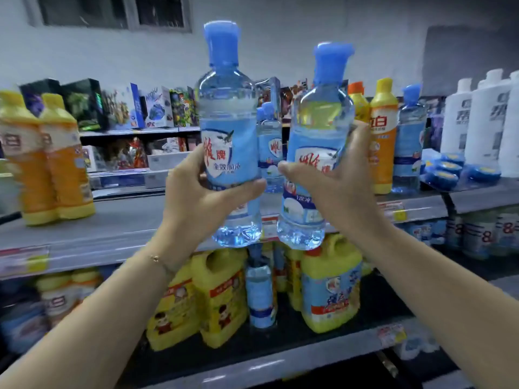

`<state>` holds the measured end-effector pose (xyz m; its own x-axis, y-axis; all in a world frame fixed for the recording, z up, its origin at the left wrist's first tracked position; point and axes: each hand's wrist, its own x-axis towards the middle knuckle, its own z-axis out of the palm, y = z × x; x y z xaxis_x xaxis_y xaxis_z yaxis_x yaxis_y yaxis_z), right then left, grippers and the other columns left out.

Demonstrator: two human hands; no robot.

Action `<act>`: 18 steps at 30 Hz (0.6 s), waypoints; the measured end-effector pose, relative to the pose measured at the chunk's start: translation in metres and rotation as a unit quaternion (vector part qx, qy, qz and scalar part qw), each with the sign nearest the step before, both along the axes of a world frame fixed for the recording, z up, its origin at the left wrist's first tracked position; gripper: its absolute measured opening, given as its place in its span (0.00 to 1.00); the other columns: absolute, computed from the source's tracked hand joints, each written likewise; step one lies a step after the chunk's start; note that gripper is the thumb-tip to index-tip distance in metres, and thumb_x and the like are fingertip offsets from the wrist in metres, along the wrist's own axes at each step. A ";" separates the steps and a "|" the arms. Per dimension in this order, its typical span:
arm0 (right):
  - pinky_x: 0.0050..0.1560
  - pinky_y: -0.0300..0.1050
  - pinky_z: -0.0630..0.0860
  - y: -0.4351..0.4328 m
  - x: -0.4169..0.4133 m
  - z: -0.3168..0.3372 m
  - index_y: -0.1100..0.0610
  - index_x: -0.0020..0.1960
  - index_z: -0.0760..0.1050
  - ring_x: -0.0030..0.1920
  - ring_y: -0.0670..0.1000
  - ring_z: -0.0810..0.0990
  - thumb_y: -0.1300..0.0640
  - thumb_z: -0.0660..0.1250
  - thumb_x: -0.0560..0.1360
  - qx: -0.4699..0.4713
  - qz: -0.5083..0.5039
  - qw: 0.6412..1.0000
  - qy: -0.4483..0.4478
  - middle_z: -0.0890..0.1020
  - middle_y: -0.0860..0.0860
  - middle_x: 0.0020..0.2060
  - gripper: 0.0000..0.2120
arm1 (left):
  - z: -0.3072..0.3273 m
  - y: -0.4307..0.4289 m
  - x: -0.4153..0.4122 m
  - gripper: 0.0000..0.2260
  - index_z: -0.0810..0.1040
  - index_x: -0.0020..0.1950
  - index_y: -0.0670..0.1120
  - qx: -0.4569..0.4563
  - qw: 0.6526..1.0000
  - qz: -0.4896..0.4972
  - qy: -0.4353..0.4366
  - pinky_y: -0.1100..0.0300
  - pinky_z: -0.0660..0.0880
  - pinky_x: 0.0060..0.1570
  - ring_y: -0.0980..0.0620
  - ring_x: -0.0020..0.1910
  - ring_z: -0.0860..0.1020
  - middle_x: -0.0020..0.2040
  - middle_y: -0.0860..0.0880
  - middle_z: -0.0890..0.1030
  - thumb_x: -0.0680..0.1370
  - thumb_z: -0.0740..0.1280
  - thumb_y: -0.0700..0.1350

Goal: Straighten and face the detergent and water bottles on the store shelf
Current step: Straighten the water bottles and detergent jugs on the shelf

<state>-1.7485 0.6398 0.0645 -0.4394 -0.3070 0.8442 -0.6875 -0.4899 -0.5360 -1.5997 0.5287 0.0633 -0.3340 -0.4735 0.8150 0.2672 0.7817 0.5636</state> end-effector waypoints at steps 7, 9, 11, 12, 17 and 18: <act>0.52 0.59 0.76 -0.060 -0.005 0.052 0.55 0.63 0.59 0.50 0.52 0.80 0.45 0.72 0.69 0.038 -0.100 0.993 0.056 0.77 0.46 0.52 0.32 | 0.028 -0.041 -0.009 0.22 0.79 0.53 0.49 0.024 0.993 0.111 -0.027 0.69 0.78 0.41 0.63 0.42 0.82 0.45 0.57 0.83 0.63 0.81 0.49; 0.53 0.57 0.76 -0.082 -0.011 0.048 0.54 0.62 0.59 0.51 0.53 0.78 0.46 0.72 0.70 0.073 -0.112 0.990 0.051 0.75 0.46 0.54 0.29 | 0.029 -0.050 -0.020 0.22 0.79 0.53 0.50 0.036 0.988 0.136 -0.057 0.65 0.79 0.43 0.62 0.43 0.81 0.45 0.57 0.83 0.63 0.80 0.51; 0.53 0.55 0.75 -0.100 -0.021 0.040 0.54 0.61 0.60 0.52 0.55 0.77 0.46 0.72 0.71 0.127 -0.131 0.983 0.025 0.75 0.47 0.56 0.28 | 0.027 -0.061 -0.031 0.21 0.79 0.52 0.51 0.050 0.982 0.160 -0.092 0.59 0.80 0.46 0.58 0.44 0.81 0.46 0.56 0.83 0.63 0.80 0.52; 0.53 0.54 0.75 -0.107 -0.027 0.035 0.54 0.63 0.60 0.54 0.56 0.78 0.46 0.72 0.71 0.150 -0.144 0.978 0.016 0.76 0.49 0.58 0.30 | 0.025 -0.068 -0.037 0.20 0.79 0.52 0.51 0.054 0.978 0.171 -0.108 0.57 0.80 0.47 0.57 0.45 0.81 0.46 0.56 0.83 0.63 0.79 0.53; 0.56 0.55 0.75 -0.114 -0.043 0.021 0.61 0.72 0.56 0.61 0.61 0.75 0.40 0.66 0.74 0.194 -0.201 0.960 0.008 0.72 0.58 0.65 0.38 | 0.006 -0.089 -0.051 0.22 0.74 0.54 0.48 0.068 0.962 0.203 -0.168 0.55 0.78 0.47 0.54 0.46 0.80 0.48 0.53 0.81 0.67 0.76 0.56; 0.55 0.55 0.75 -0.112 -0.044 0.020 0.62 0.71 0.56 0.61 0.61 0.75 0.40 0.65 0.75 0.206 -0.206 0.956 0.026 0.73 0.59 0.64 0.37 | 0.004 -0.090 -0.052 0.22 0.73 0.55 0.47 0.078 0.963 0.198 -0.167 0.56 0.78 0.47 0.53 0.46 0.80 0.49 0.52 0.81 0.69 0.76 0.55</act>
